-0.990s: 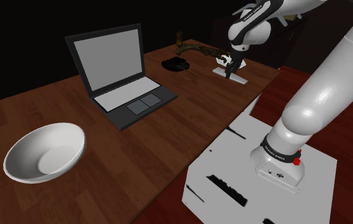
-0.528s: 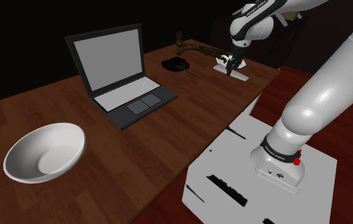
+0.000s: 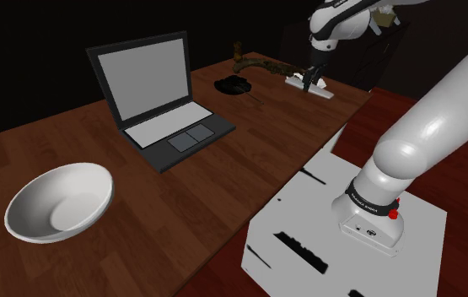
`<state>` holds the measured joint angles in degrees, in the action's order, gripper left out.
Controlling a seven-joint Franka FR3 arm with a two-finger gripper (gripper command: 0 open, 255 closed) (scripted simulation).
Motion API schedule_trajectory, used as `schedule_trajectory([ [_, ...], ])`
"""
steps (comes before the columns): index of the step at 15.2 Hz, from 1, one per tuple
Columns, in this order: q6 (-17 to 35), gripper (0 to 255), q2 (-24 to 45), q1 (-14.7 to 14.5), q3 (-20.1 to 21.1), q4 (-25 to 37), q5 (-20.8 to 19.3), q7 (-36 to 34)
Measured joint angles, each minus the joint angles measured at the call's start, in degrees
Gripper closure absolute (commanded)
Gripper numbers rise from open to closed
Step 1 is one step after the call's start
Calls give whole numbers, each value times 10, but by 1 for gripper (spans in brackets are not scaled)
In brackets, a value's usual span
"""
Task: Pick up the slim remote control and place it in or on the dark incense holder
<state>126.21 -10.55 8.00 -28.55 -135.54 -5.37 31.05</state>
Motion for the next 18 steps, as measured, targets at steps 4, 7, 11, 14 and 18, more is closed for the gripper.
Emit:
schedule_trajectory([
  [4, -34, 255, -16, 1, 4, 19, -6, -5],
  [7, -55, 255, -25, 1, 8, 30, -9, -9],
  [11, -64, 255, 12, -19, 23, 72, 13, -30],
  [14, -66, 255, 55, -38, 39, 113, 36, -51],
  [18, -76, 255, 118, -59, 58, 183, 67, -75],
])
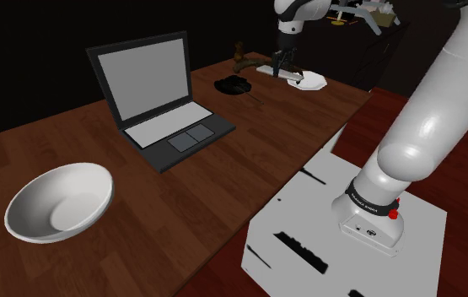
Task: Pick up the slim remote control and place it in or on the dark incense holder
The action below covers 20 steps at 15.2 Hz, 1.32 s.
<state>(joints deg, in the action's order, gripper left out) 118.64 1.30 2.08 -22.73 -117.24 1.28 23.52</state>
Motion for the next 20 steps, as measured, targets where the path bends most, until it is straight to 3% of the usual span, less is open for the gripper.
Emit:
schedule_trajectory([
  [7, -33, 255, 109, -22, 28, 136, 40, -38],
  [13, -81, 255, 223, -30, 50, 294, 68, -71],
  [20, -42, 255, 247, -31, 54, 278, 76, -71],
])
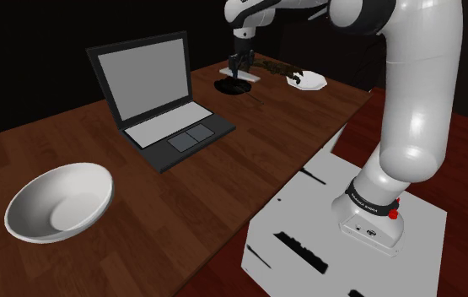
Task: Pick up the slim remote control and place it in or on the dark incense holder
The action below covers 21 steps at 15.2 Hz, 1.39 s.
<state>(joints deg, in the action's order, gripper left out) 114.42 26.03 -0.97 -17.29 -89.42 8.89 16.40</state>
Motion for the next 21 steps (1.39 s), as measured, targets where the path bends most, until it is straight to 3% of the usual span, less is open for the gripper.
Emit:
schedule_trajectory([
  [6, 37, 255, 15, 2, 3, -23, 6, 6],
  [13, 42, 255, 17, 2, 3, -25, 7, 5],
  [14, 42, 0, 17, 2, 3, -25, 7, 5],
  [21, 35, 0, 14, 1, 3, -21, 6, 5],
])
